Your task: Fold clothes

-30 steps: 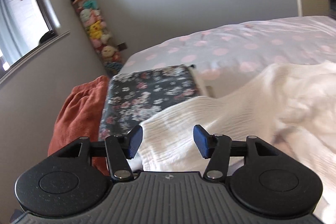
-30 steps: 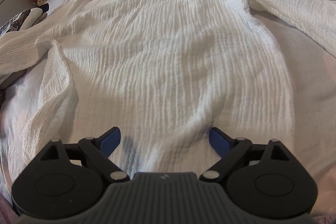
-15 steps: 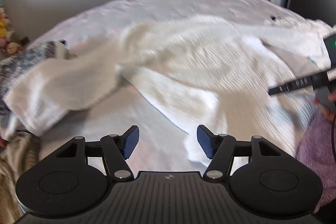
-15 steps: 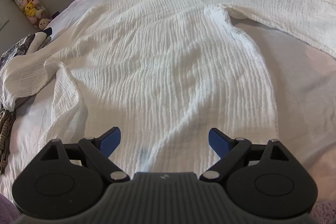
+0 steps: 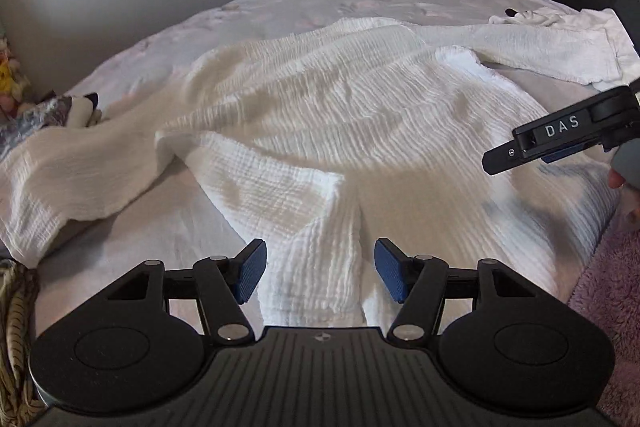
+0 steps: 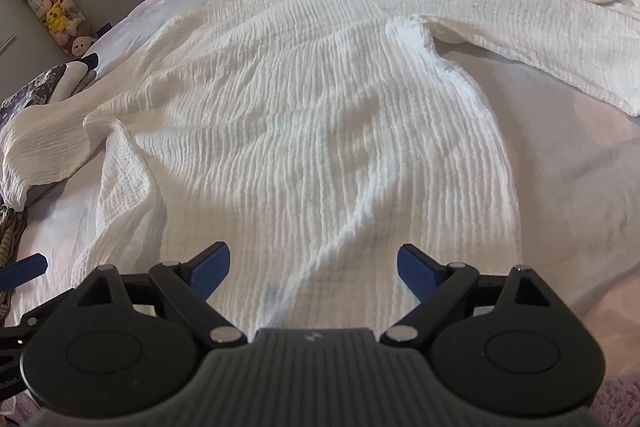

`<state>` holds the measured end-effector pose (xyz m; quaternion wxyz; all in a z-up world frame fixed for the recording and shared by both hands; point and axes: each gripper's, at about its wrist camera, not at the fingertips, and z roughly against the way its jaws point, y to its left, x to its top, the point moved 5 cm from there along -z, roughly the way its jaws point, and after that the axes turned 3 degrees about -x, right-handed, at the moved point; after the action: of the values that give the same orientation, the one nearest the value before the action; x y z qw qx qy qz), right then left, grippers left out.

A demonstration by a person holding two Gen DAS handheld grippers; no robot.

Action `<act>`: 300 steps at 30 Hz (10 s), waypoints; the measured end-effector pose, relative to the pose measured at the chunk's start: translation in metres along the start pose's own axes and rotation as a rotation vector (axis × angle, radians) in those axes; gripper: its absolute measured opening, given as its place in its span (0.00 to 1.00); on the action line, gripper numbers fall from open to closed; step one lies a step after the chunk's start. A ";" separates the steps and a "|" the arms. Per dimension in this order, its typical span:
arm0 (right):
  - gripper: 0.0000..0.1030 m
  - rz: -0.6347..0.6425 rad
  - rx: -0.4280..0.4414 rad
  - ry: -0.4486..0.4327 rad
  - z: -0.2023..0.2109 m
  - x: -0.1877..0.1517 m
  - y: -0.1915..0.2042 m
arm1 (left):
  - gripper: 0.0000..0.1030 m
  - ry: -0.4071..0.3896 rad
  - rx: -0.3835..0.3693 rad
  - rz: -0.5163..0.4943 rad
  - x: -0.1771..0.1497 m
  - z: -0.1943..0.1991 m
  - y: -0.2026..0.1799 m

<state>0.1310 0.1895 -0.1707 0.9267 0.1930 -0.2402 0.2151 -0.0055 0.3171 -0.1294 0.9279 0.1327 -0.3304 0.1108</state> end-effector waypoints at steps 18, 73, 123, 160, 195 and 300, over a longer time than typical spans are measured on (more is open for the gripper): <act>0.89 -0.094 0.058 0.020 0.009 0.008 -0.013 | 0.06 0.181 -0.094 0.249 -0.017 -0.033 0.024; 0.08 0.131 -0.080 0.231 0.145 0.079 -0.094 | 0.03 -0.074 -0.100 0.674 -0.047 0.144 0.112; 0.13 0.241 0.237 0.245 0.099 0.034 -0.113 | 0.03 0.004 -0.086 0.603 -0.041 0.116 0.104; 0.53 -0.148 0.151 0.371 0.068 0.030 -0.131 | 0.03 0.172 -0.089 0.566 -0.050 0.107 0.150; 0.08 -0.074 0.260 0.148 0.226 0.014 -0.115 | 0.04 0.202 -0.126 0.511 -0.051 0.139 0.170; 0.43 0.103 -0.248 -0.197 -0.088 0.329 -0.177 | 0.35 0.044 0.211 0.118 0.176 -0.226 0.235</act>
<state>0.5106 0.1835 -0.1127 0.9031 0.0849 -0.3643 0.2111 0.1910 0.6313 -0.1447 0.9077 0.2073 -0.3035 0.2023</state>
